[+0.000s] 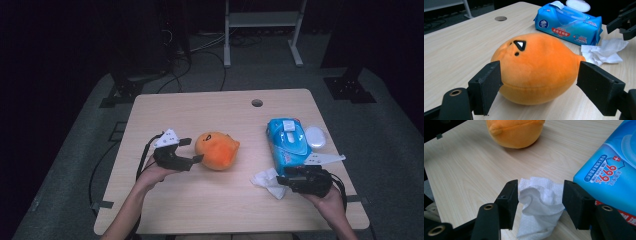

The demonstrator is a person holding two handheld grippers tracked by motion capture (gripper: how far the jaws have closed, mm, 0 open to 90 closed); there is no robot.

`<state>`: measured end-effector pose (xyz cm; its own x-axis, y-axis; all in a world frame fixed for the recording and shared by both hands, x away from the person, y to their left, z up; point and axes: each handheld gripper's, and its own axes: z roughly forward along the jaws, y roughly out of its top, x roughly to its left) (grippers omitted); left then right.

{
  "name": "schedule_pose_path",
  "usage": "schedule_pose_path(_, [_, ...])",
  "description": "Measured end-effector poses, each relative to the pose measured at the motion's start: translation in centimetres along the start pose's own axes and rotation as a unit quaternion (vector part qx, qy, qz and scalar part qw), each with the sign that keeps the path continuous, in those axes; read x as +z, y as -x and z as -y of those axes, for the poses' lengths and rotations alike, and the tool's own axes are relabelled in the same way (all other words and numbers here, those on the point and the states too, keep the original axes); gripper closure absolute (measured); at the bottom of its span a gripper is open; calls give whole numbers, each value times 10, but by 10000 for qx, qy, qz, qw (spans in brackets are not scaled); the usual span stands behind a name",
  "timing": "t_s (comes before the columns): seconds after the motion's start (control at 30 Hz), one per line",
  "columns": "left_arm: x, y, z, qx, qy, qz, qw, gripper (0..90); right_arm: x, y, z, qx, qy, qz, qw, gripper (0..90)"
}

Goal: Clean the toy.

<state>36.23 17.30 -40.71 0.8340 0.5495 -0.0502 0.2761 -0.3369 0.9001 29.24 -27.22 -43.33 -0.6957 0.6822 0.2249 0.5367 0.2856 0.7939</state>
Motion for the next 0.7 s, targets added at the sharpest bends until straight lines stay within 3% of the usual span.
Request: schedule_pose_path(0.7, [-20, -1, 28, -125, -178, -96, 9997, 181, 1, 0, 0, -25, -13, 47, 10000, 420])
